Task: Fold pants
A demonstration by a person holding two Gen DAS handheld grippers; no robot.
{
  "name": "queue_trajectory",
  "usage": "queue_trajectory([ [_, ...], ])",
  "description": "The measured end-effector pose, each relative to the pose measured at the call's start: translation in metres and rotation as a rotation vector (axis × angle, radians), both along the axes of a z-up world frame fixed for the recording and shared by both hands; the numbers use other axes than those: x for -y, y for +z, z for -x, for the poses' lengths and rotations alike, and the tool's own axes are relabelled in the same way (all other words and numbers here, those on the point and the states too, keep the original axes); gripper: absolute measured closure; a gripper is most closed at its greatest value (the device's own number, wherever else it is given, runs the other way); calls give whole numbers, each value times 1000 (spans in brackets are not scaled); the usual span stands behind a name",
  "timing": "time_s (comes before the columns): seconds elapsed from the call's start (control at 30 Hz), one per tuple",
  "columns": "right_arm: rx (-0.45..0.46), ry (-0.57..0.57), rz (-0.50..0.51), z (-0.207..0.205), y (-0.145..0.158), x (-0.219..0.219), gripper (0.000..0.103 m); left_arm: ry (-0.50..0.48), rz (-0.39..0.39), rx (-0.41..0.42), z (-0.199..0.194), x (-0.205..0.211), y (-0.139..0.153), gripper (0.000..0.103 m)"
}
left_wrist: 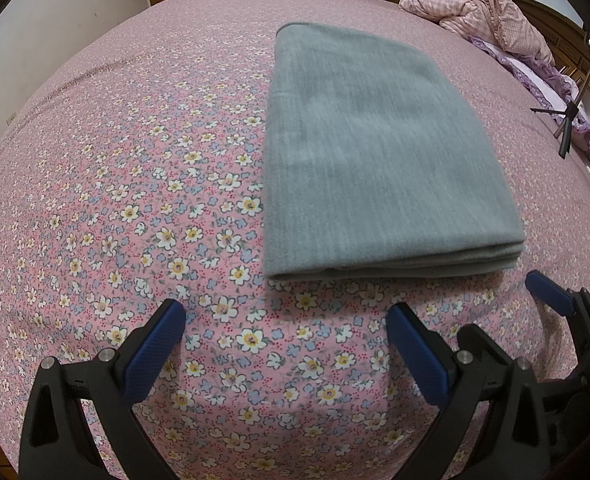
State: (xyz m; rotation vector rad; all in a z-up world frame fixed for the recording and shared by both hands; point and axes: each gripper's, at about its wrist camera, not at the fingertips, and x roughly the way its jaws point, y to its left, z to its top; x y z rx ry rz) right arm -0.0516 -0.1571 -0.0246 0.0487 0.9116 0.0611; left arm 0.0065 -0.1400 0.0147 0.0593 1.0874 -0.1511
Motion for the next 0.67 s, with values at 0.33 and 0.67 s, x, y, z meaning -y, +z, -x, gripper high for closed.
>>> queue_trajectory([
  [0.33,-1,0,0,0,0,0,0,0,-1,1,0,0,0,0],
  [0.67,-4,0,-3,0,-1,2,0,1,-1,0,0,1,0,0],
])
